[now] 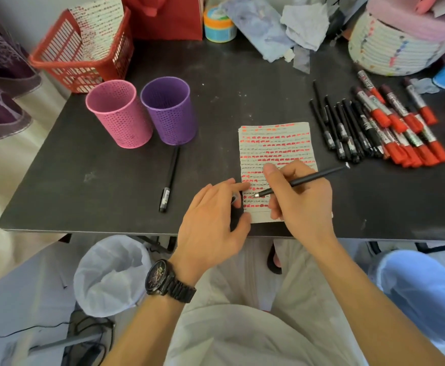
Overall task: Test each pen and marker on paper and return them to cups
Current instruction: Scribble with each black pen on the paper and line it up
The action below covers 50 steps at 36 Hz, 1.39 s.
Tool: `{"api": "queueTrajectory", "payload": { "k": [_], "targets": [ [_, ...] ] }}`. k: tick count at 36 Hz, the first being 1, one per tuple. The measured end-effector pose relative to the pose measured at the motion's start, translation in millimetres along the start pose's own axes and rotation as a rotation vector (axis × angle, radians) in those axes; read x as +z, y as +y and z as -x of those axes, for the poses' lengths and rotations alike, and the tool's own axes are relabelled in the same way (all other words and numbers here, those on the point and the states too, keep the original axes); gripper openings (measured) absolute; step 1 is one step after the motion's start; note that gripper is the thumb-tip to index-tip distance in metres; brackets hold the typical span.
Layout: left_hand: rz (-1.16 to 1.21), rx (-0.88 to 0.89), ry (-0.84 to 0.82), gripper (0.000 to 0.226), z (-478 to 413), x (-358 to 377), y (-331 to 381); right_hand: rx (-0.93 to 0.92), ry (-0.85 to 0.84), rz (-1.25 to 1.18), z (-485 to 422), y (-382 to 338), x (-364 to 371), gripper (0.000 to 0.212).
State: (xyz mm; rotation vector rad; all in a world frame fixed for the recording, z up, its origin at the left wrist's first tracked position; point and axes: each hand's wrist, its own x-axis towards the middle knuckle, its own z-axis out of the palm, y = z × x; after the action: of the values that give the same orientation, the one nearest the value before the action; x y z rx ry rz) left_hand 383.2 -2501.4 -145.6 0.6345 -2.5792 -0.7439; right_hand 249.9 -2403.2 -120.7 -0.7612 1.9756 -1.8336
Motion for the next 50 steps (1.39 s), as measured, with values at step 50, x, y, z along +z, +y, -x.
{"api": "queueTrajectory", "payload": {
  "k": [50],
  "targets": [
    [-0.005,-0.026,0.038,0.038,-5,3,-1,-0.083,0.057,0.275,2,25,6,0.028]
  ]
}}
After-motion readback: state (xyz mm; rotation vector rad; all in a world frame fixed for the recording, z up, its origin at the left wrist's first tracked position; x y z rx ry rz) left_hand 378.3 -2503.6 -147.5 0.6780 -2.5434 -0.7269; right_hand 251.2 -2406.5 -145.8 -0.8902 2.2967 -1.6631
